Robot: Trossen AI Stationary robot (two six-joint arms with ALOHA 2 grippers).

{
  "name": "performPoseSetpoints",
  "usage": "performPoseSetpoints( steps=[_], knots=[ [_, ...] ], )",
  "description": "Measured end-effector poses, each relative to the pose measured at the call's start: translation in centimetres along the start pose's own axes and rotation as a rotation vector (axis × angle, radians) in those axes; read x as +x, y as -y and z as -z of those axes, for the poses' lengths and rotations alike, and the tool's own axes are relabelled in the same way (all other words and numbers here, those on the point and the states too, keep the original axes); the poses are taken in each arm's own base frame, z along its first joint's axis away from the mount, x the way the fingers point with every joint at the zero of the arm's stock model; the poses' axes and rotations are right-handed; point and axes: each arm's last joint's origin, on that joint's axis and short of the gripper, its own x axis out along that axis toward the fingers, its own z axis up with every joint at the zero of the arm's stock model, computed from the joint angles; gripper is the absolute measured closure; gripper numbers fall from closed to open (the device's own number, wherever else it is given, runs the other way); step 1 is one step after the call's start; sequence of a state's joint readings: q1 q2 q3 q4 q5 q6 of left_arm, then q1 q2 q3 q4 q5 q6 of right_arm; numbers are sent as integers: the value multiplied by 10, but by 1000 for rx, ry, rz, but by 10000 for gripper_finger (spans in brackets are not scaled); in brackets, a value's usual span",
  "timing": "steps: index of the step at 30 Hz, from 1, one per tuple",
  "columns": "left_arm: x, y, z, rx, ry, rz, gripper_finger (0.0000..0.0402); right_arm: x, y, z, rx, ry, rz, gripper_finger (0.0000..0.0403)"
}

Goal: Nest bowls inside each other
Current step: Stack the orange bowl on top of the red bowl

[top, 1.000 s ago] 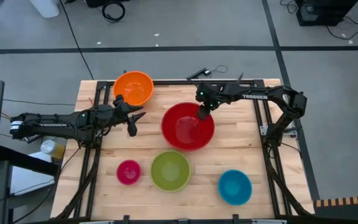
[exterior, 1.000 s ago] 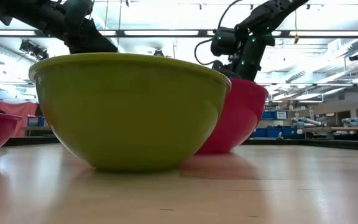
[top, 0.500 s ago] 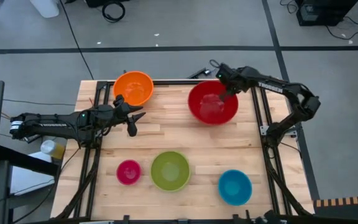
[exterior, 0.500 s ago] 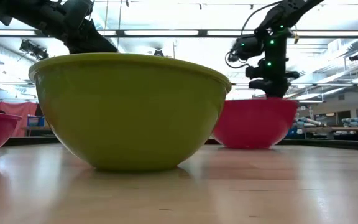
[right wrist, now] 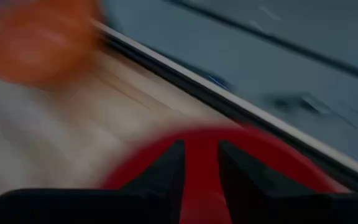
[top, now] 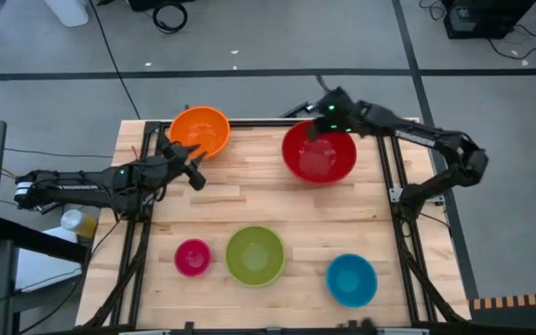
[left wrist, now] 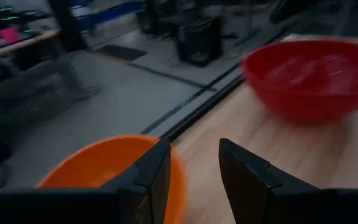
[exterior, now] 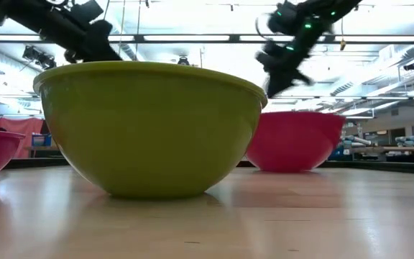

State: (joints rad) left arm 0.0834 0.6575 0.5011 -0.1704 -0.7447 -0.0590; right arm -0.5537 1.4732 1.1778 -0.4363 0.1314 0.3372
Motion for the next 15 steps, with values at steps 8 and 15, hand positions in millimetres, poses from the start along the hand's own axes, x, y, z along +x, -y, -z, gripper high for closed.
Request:
performPoseSetpoints(
  steps=[8, 15],
  knots=[
    [6, -12, 14, 47, -134, -67, 262, 66, -90, -16, 97, 333, -514, 291],
    [21, -22, 31, 65, -333, -15, 266, 128, -120, -32, 59, 146, -412, 285]
  ],
)
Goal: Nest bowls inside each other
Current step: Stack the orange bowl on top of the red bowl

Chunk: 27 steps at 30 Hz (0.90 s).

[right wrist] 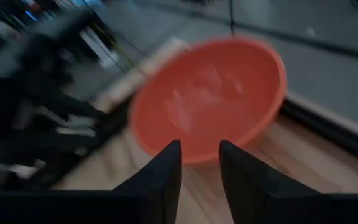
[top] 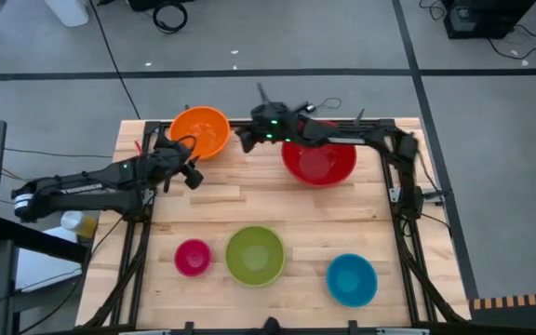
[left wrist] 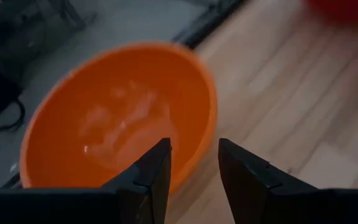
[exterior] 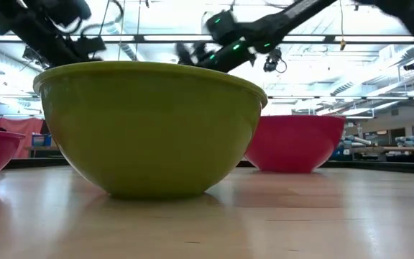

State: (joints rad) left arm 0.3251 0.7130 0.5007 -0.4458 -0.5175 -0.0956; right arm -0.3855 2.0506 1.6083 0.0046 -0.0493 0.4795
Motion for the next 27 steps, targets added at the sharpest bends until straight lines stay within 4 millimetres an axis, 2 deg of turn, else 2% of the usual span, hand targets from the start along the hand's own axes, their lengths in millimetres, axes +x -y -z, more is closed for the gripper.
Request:
performPoseSetpoints(
  steps=[2, 5, 9, 13, 17, 20, 27],
  knots=[
    [5, -1, 2, 11, -40, -21, 267, 17, 3, -1, 21, -62, 44, 285],
    [9, -2, 4, 26, -74, -36, 267, 35, 11, -14, 67, -96, 98, 285],
    [9, -2, 4, 25, -69, -35, 267, 52, 32, -36, 121, -140, 112, 285],
    [9, -2, 3, 22, -61, -35, 267, 65, 49, -49, 127, -206, 119, 285],
    [9, -1, 2, 19, -56, -35, 267, 74, 67, -41, 235, -270, 31, 285],
    [9, -1, 2, 36, -56, -34, 267, 78, 72, -35, 276, -311, 20, 285],
    [10, 0, 2, 41, -52, -1, 267, 90, 55, -17, 249, -321, 24, 285]
  ],
)
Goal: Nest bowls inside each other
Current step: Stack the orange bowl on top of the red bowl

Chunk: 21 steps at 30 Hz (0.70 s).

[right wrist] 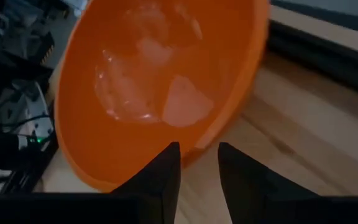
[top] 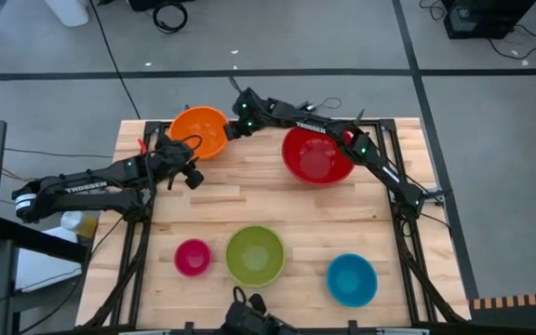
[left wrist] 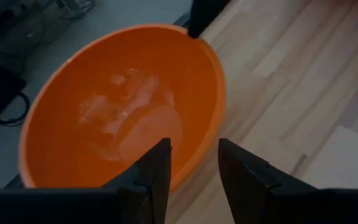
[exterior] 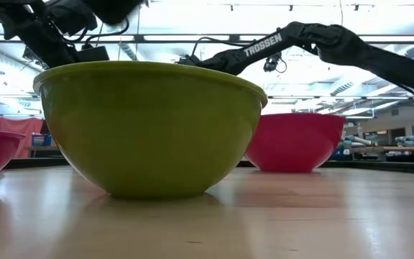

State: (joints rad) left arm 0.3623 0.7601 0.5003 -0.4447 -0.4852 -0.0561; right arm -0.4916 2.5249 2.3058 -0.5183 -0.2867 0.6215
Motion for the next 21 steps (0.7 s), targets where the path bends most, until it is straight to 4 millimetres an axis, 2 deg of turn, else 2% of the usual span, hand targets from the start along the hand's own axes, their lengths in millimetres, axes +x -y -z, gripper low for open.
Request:
performPoseSetpoints(
  steps=[4, 8, 14, 18, 21],
  knots=[
    [1, 1, -1, 0, 2, 13, 267, 4, -10, 5, -14, 39, 24, 285],
    [1, 1, -1, -1, 2, 13, 267, 10, -10, 11, 3, 61, 88, 285],
    [1, 1, -1, 1, 2, 13, 267, 10, -12, 8, 24, 119, 105, 285],
    [1, 1, 0, 56, 0, 15, 267, 11, -14, 12, 20, 104, 111, 285],
    [5, 5, 0, 139, -20, 84, 267, 12, -18, 14, 12, 87, 92, 285]
  ],
)
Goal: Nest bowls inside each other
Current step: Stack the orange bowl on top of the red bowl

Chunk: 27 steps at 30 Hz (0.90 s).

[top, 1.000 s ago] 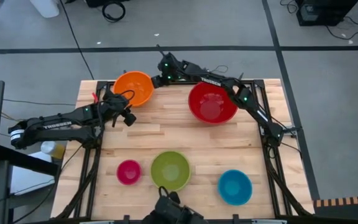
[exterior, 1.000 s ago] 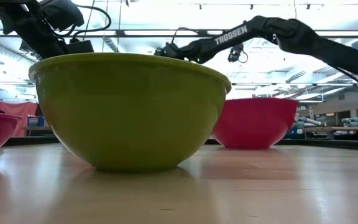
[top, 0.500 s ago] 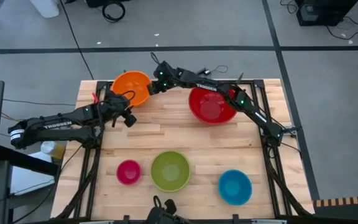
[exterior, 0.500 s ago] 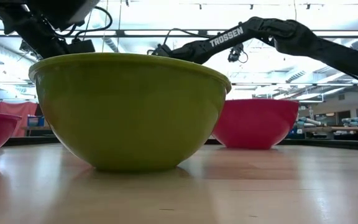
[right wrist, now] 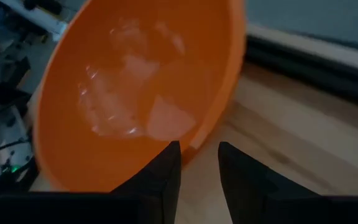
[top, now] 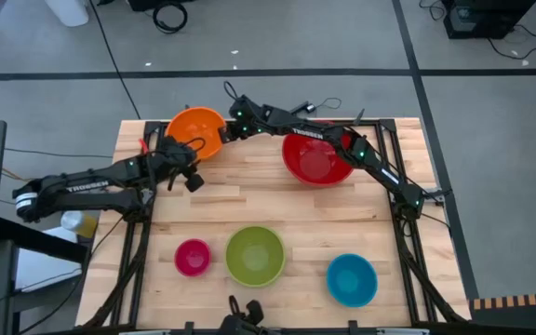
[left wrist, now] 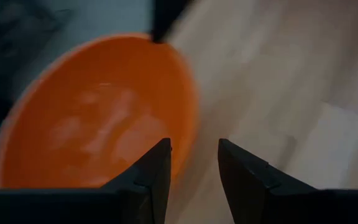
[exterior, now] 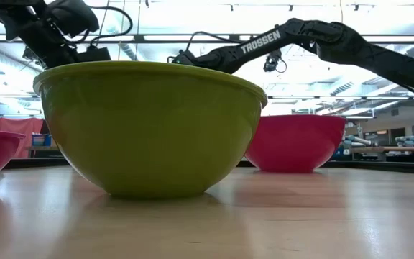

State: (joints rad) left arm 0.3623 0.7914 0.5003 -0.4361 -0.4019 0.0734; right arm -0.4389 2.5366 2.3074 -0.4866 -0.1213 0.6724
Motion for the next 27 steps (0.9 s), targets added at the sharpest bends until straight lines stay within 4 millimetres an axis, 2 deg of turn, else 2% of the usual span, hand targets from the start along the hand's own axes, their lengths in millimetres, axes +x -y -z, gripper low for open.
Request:
performPoseSetpoints(
  steps=[5, 10, 14, 22, 27],
  knots=[
    [10, 8, -2, 114, -12, 109, 267, -1, 0, 2, -23, -64, -53, 285],
    [23, 10, -2, 204, -64, 27, 266, -4, 11, 1, -48, -148, -52, 285],
    [34, 13, -4, 217, -72, -25, 266, -5, 16, -2, -48, -150, -41, 285],
    [53, 19, -5, 338, -91, -38, 266, -5, 16, -1, -54, -165, -61, 285],
    [66, 17, 0, 345, -151, -47, 267, -5, 15, -1, -54, -178, -78, 285]
  ],
)
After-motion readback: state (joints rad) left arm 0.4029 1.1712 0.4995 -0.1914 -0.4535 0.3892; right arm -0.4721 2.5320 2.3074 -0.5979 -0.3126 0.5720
